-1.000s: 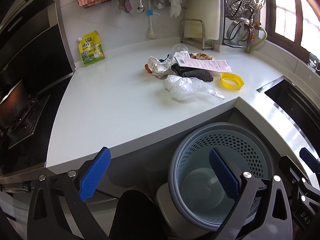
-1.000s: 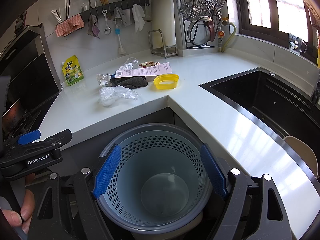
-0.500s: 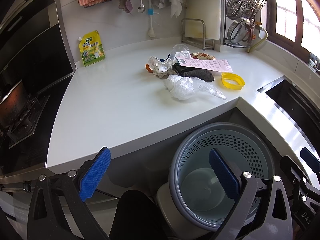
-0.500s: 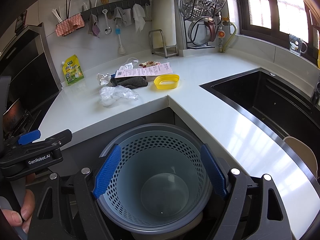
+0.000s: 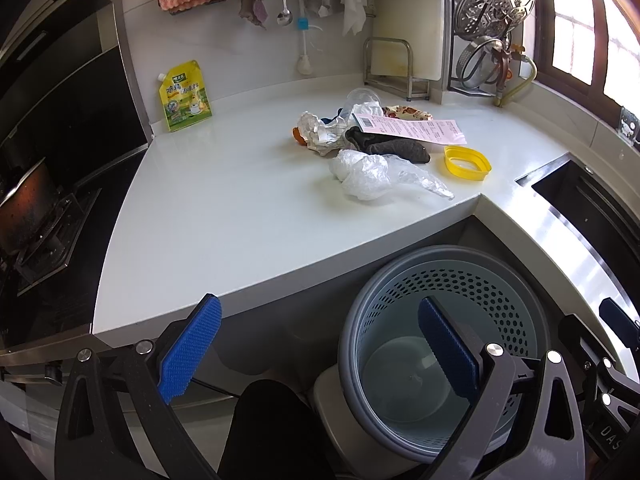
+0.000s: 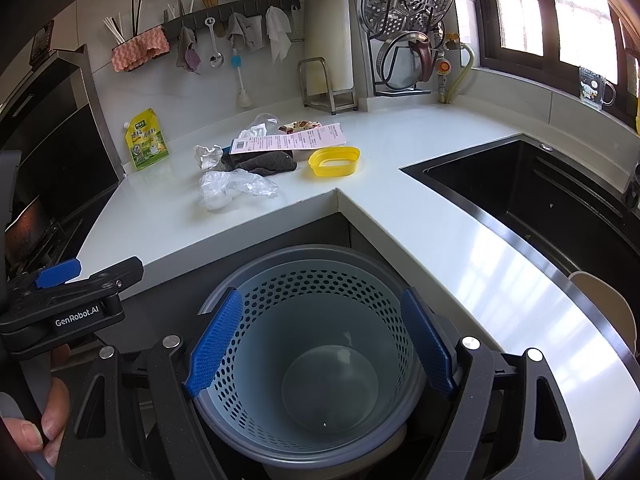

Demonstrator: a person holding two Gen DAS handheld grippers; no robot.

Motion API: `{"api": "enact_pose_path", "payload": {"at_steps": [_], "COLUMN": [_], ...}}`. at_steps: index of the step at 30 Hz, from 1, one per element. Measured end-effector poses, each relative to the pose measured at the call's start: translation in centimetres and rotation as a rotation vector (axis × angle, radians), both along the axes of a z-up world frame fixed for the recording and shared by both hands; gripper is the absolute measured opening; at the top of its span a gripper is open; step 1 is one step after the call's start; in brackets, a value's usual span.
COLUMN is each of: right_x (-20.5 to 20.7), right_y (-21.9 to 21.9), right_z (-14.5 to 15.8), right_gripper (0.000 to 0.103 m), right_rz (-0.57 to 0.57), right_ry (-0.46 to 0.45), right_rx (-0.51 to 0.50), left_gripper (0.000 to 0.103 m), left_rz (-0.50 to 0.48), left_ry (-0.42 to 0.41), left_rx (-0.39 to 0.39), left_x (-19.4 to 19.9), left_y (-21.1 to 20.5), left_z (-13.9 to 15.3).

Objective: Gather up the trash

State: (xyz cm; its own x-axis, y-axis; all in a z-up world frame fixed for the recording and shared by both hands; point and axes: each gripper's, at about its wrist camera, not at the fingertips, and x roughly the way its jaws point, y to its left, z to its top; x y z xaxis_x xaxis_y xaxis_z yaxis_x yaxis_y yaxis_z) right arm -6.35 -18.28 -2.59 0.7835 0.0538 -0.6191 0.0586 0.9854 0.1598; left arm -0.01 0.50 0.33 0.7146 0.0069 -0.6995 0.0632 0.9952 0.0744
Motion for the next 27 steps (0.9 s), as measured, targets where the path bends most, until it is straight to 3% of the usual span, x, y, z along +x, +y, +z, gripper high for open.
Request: {"api": "enact_pose_path", "payload": {"at_steps": [16, 27], "right_x": [2.1, 11.1], "right_y": [-1.9, -4.7], "right_z": [-1.3, 0.2], "right_gripper": [0.078, 0.078], "right_rz": [-0.008, 0.009], "right_ry": [0.001, -0.015], "right_rx": [0.014, 0.003], "left_gripper": [0.097, 0.097], "left_rz": [0.01, 0.034], "left_ry": [-0.003, -0.031], "left_rx": [-0.044, -0.064], "left_x": [1.9, 8.5], "left_y": [0.0, -1.4], "left_z": [-1.3, -0.7]}}
